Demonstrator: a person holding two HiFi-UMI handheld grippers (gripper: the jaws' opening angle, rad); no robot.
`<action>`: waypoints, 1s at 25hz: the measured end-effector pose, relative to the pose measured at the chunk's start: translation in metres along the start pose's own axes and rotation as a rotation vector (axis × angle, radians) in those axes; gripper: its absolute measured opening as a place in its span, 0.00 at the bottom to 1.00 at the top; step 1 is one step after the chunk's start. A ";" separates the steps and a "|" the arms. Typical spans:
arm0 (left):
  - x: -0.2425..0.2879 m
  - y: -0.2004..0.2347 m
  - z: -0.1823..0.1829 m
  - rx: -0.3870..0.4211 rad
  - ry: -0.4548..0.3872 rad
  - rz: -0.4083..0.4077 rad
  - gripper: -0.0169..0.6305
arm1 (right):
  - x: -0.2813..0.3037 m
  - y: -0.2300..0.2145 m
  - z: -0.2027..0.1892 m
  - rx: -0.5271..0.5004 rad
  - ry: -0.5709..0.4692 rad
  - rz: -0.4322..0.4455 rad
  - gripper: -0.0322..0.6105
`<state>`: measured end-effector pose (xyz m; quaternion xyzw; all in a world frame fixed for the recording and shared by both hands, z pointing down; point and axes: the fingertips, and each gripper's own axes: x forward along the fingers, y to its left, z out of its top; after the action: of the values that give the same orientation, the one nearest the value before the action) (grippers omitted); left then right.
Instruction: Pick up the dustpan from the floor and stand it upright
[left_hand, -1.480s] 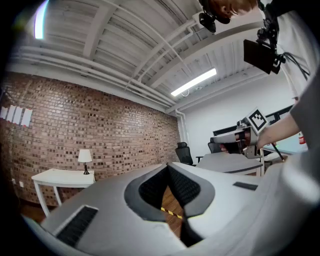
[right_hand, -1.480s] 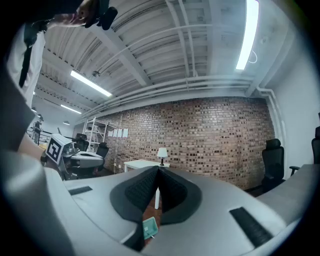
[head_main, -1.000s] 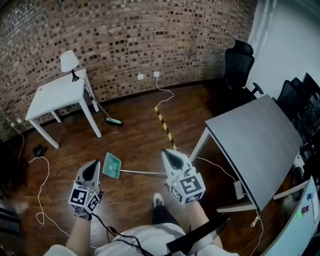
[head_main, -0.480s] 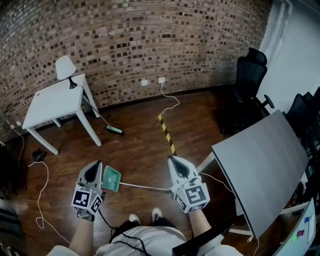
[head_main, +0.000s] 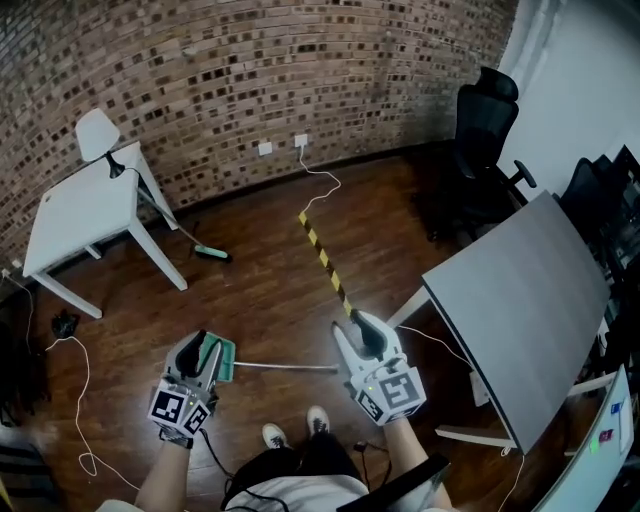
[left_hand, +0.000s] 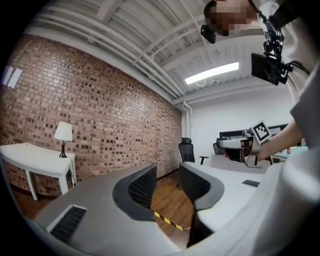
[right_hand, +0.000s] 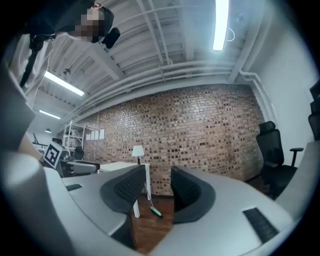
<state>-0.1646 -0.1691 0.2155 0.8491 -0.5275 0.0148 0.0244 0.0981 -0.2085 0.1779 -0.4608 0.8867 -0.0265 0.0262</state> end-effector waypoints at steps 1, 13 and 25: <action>0.004 0.002 -0.018 -0.012 0.029 -0.012 0.27 | 0.000 -0.005 -0.018 0.000 0.029 -0.021 0.33; 0.056 0.000 -0.320 -0.112 0.381 -0.202 0.30 | -0.056 -0.056 -0.362 0.117 0.486 -0.079 0.44; 0.135 -0.035 -0.654 0.074 0.532 -0.578 0.30 | -0.096 -0.115 -0.682 0.068 0.598 -0.113 0.46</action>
<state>-0.0731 -0.2373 0.8740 0.9294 -0.2413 0.2456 0.1328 0.1982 -0.1802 0.8685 -0.4798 0.8267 -0.1922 -0.2222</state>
